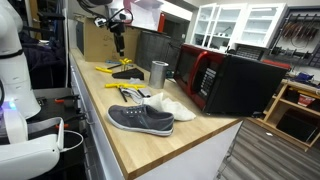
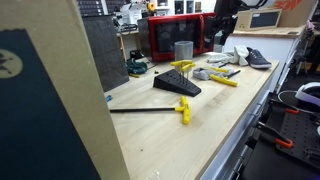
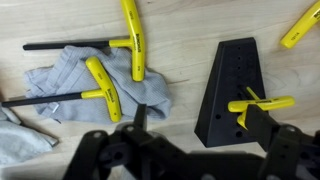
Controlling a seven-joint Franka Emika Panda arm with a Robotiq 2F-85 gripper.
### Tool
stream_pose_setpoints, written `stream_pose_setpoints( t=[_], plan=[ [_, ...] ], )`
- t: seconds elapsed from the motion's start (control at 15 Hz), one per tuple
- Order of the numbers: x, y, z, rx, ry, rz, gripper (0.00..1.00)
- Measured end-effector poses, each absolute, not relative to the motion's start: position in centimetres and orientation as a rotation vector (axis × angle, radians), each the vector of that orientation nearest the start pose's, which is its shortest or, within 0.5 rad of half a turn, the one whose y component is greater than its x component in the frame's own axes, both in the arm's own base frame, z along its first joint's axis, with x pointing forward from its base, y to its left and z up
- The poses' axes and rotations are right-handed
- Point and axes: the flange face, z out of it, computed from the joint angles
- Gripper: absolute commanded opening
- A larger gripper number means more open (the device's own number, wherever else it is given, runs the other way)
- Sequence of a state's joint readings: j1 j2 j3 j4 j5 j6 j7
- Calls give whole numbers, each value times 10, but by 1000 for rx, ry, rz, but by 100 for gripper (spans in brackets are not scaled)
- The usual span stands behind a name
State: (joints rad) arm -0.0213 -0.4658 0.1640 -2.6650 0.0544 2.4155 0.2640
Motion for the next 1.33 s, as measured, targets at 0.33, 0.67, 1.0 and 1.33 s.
stream_pose_setpoints(
  t=[0.33,0.67,1.0,1.33],
  plan=[
    [403,51,383,-3118,293,-275,100],
    [402,51,386,-3116,291,-284,100],
    [400,41,378,-3154,351,-271,100],
    [379,18,346,-3194,428,-158,100]
  ],
)
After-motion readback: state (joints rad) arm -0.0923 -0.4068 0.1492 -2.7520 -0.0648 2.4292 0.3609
